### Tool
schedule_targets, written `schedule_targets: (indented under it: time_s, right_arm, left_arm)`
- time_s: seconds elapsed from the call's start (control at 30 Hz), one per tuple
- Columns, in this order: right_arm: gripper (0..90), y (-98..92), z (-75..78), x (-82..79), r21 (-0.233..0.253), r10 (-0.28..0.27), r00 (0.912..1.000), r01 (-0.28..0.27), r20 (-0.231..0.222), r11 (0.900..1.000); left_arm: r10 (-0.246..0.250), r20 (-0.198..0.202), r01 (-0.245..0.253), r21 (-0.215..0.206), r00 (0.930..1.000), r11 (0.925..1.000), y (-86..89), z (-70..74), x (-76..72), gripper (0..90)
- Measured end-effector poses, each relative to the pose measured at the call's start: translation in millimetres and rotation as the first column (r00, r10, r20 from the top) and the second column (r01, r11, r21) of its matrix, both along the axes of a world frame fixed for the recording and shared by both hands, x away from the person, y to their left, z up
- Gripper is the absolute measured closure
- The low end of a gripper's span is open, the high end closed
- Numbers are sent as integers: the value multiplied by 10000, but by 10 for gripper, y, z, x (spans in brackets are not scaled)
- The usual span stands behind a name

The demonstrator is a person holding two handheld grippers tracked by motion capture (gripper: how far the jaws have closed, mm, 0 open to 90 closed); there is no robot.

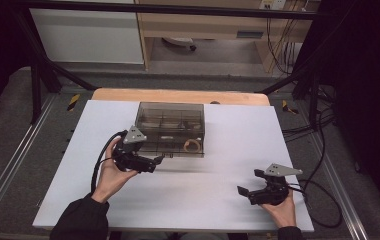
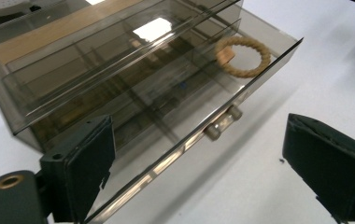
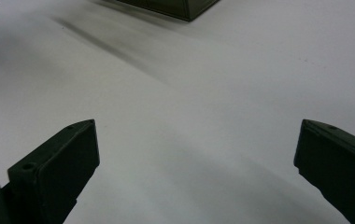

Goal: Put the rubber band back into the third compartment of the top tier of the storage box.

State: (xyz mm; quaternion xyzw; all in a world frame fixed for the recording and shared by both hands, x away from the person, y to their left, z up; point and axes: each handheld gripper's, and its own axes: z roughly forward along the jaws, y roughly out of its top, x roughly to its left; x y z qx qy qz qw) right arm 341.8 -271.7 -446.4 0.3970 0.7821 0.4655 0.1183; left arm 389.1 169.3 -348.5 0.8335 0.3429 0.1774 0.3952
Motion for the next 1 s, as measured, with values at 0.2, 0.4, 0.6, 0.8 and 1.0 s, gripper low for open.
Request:
schedule_targets:
  time_s: [0.2, 0.4, 0.6, 0.8, 1.0]
  right_arm:
    - [7, 2, 0, 0, 15, -10, 10000, 10, -19, 10000]
    - [7, 0, -1, 1, -15, -9, 10000, 9, -9, 10000]
    - [8, -1, -1, 1, -19, -16, 10000, 16, -6, 10000]
    - [8, 0, -2, 2, -25, -26, 10000, 26, -12, 10000]
    - [7, 2, -3, 2, -16, -31, 10000, 31, -19, 10000]
  left_arm:
    - [315, -21, -315, -51, 9995, 9995, 161, -48, -42, 77]
    - [542, -46, -543, -74, 9985, 9985, 342, -119, -95, 73]
    - [754, -120, -756, -177, 9971, 9970, 513, -231, -153, 73]
    - [920, -194, -926, -291, 9956, 9953, 659, -347, -206, 73]
    - [1117, -148, -1123, -474, 9936, 9925, 809, -466, -275, 74]
